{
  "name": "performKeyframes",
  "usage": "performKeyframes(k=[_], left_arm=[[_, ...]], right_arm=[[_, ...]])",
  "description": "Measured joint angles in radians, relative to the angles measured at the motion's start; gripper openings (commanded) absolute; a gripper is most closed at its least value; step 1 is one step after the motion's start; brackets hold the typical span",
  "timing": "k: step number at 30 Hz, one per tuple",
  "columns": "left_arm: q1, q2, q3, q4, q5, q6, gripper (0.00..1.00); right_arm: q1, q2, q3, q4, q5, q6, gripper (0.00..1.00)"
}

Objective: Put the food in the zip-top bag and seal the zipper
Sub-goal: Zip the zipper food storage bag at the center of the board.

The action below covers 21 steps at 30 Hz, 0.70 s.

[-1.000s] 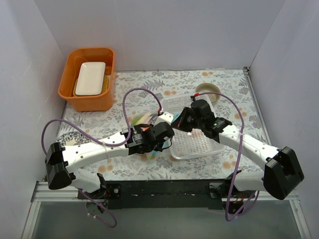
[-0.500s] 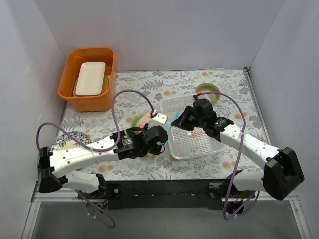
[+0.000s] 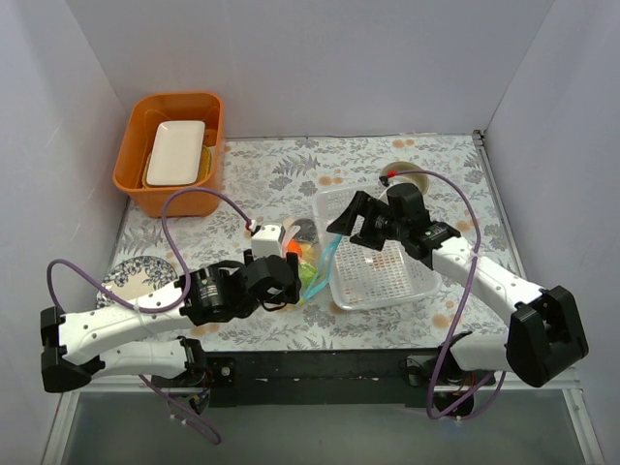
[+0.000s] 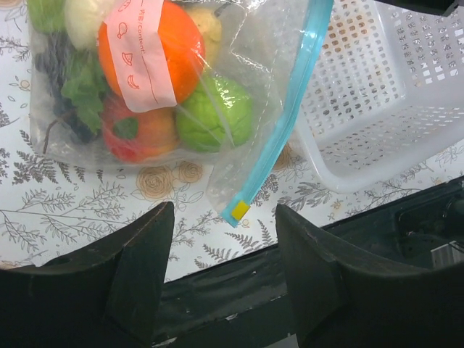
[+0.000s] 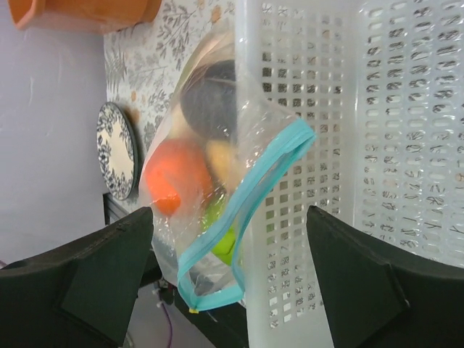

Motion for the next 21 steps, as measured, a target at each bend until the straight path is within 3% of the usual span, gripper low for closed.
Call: performKeyframes(k=[11, 21], left_arm=[[0.029, -0.004, -0.016, 0.035, 0.003, -0.062, 0.61], [0.283, -0.078, -0.137, 0.161, 0.212, -0.05, 0.62]], right_arm=[[0.108, -0.047, -0.018, -0.008, -0.042, -0.009, 0.98], [0.201, -0.033, -0.018, -0.041, 0.009, -0.008, 0.67]])
